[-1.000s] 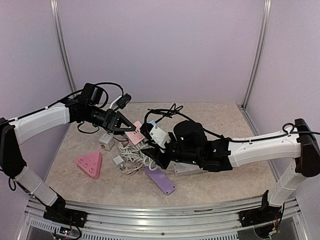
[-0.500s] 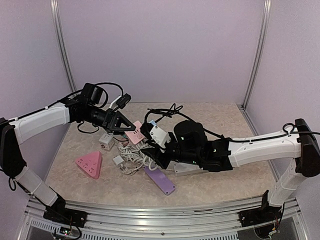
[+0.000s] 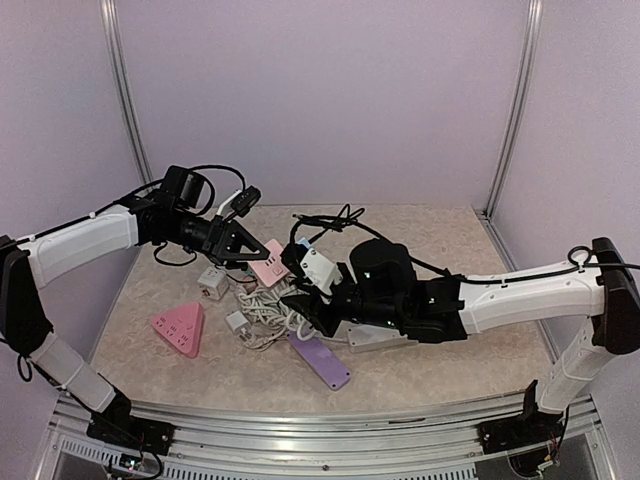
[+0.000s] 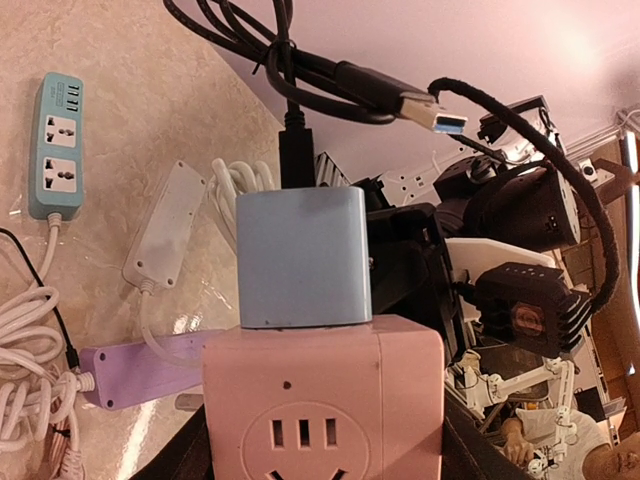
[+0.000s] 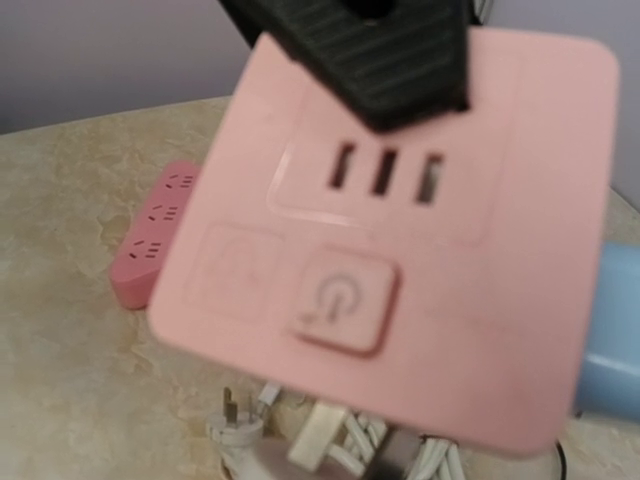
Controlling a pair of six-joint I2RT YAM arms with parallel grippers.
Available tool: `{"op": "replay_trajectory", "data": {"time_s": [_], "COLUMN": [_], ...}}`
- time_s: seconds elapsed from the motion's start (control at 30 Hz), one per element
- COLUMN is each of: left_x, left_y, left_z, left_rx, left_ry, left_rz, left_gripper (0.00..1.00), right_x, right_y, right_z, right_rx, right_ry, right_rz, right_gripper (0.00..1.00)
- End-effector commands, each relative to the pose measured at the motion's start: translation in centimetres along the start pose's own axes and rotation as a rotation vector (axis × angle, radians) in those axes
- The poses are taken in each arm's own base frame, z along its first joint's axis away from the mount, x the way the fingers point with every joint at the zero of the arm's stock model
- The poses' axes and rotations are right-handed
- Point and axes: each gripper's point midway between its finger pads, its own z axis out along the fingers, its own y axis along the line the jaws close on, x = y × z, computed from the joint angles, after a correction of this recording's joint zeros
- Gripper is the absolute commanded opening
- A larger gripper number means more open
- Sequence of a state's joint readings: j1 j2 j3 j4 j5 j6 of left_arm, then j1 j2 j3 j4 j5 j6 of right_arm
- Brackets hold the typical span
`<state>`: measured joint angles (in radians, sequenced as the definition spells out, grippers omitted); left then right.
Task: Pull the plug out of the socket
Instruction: Remove the plug from the socket.
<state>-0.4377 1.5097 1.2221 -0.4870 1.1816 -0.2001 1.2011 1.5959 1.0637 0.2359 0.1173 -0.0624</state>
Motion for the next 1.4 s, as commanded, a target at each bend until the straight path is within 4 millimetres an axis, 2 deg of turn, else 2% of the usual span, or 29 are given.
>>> {"op": "replay_trajectory", "data": {"time_s": [0.0,0.23,0.33,0.43,0.73,0.83,1.0,1.13,1.37], "left_x": [-3.1,-3.4,-3.8,-4.0,-4.0,-3.9,-3.2,-2.7,-2.3], "left_y": [-0.2,0.1,-0.8,-0.3,0.2,0.2,-1.2,-0.9,-0.4], "left_z": [-1.9,-2.4,-3.2,-3.8,-3.8,-3.6,-2.3,-1.7,-1.0], "left_rx": [-0.071,-0.134,-0.056,-0.079,-0.088,-0.087,-0.154,-0.255,-0.286], "left_ry": [-0.100,-0.121,-0.145,-0.157,-0.151,-0.147,-0.126,-0.102,-0.076], "left_rz": [0.175,0.195,0.191,0.174,0.153,0.163,0.288,0.329,0.329], "left_gripper": [0.00,0.00,0.00,0.00,0.00,0.00,0.00,0.00,0.00], "right_x": [-3.9,-3.5,-3.2,-3.1,-2.2,-1.9,-3.3,-4.4,-4.6], "right_y": [2.6,2.2,2.0,2.1,1.5,0.7,-0.5,-0.4,-0.2], "right_z": [-2.0,-2.2,-2.2,-2.2,-2.3,-2.4,-2.6,-2.8,-2.7], "right_rx": [-0.125,-0.102,-0.092,-0.094,-0.063,-0.012,0.028,0.008,-0.018], "right_ry": [-0.125,-0.104,-0.091,-0.081,-0.034,-0.011,-0.044,-0.086,-0.103], "right_rz": [-0.001,-0.013,-0.018,-0.019,-0.055,-0.063,0.008,0.034,0.069], "right_gripper": [0.01,0.01,0.01,0.01,0.01,0.01,0.01,0.01,0.01]}}
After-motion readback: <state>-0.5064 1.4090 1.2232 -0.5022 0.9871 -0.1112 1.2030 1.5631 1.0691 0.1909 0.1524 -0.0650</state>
